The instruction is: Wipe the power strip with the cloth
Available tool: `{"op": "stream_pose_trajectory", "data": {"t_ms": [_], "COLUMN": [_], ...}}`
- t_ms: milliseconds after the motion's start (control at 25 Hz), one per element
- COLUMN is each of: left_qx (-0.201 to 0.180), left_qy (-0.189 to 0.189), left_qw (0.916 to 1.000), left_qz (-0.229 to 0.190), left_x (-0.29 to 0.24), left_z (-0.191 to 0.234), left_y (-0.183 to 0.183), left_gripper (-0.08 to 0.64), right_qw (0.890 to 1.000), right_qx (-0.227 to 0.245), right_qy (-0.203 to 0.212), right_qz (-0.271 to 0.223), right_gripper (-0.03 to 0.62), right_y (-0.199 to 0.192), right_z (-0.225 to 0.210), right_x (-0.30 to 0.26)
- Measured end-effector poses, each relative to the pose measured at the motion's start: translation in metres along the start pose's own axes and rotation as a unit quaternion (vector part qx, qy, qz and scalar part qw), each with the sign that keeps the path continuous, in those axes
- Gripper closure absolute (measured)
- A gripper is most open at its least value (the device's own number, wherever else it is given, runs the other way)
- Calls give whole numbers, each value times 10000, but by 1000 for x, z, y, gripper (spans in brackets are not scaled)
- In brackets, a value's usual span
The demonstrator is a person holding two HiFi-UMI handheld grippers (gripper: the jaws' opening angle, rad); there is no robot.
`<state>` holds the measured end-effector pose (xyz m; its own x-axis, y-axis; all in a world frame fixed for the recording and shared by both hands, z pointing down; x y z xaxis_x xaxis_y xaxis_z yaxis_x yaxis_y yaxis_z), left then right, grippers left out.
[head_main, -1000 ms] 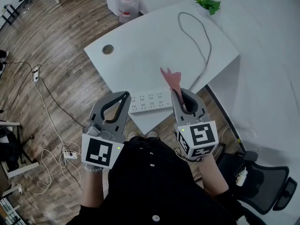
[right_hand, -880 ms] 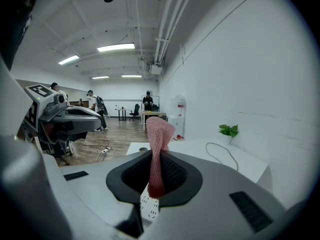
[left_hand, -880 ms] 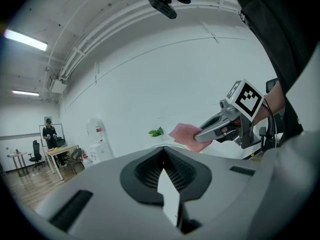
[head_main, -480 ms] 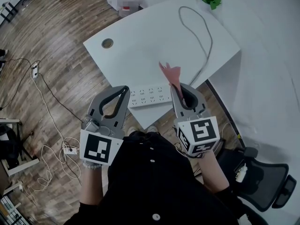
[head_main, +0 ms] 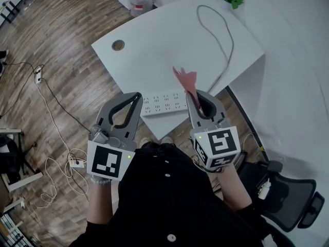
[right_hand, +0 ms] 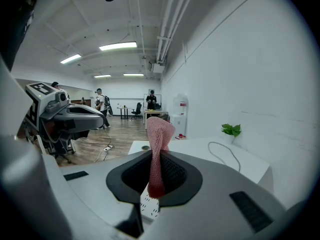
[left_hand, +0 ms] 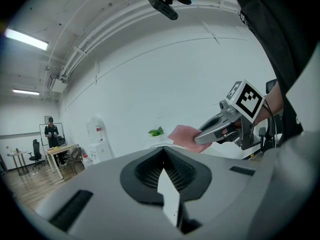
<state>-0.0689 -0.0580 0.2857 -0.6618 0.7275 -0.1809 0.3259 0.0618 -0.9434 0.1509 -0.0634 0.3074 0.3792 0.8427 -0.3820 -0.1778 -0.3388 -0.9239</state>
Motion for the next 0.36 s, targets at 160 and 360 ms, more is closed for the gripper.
{"op": "stream_pose_trajectory", "data": {"t_ms": [160,360], "left_qx": [15,16], "left_qy": [0,38], "left_qw": [10000,10000], "left_qz": [1,-11], "left_x": [1,1], "left_z": [0,0], "left_y": [-1,0], "left_gripper": [546,546], "right_qw": [10000,10000], "right_qx": [12,10], "right_qy": [-1,9], "right_qz": [23,45], "right_gripper": [538,538], "right_y": [0,-2], "right_z": [1,2], "right_x": [-1,0]}}
Point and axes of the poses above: the fingertips, and each gripper's own axes: x backward along the fingers, z to its left, y out of its top, the point moved 9 cm from there along x, backward along the fingers, and after that the axes turned 3 degrees about -x, right-handed, at the moved point
